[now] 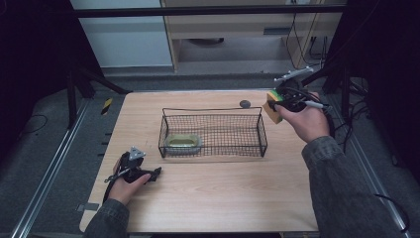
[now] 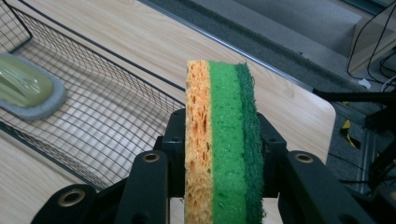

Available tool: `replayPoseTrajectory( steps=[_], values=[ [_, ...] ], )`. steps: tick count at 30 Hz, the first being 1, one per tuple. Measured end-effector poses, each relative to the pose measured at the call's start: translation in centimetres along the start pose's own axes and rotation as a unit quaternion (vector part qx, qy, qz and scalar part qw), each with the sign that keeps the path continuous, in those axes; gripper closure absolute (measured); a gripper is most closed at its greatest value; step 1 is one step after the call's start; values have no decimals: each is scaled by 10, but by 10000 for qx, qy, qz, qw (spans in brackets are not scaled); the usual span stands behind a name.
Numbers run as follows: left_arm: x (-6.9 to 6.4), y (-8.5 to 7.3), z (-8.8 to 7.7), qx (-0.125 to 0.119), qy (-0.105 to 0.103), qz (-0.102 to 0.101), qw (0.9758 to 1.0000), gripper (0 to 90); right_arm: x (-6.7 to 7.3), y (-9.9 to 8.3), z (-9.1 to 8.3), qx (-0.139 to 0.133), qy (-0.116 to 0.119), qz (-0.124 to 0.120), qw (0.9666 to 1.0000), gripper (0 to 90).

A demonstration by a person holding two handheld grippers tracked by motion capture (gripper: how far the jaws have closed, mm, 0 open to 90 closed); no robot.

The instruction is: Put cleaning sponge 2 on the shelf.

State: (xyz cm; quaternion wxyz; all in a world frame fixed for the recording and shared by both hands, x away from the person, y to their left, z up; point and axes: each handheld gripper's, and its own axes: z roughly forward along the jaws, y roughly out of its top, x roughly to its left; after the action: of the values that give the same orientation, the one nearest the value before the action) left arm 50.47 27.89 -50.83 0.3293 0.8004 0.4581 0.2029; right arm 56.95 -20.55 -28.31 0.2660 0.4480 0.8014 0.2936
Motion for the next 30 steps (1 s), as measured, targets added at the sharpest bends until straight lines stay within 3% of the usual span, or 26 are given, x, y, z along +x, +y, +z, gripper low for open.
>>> replayPoseTrajectory(
  steps=[5, 14, 26, 30],
  values=[
    [0, 0, 0, 1, 1, 4, 10000, 0, 11, 5, 6, -21, 139, -52, 9999, 648],
    [0, 0, 0, 1, -14, 6, 10000, 0, 19, 8, 16, -40, 170, -65, 9998, 648],
    [1, 1, 1, -11, -25, -23, 10000, 0, 25, -2, 58, 83, 233, 85, 9997, 648],
    [1, 1, 1, -9, -32, -21, 10000, 0, 31, -5, 70, 126, 238, 27, 9996, 648]
  ],
)
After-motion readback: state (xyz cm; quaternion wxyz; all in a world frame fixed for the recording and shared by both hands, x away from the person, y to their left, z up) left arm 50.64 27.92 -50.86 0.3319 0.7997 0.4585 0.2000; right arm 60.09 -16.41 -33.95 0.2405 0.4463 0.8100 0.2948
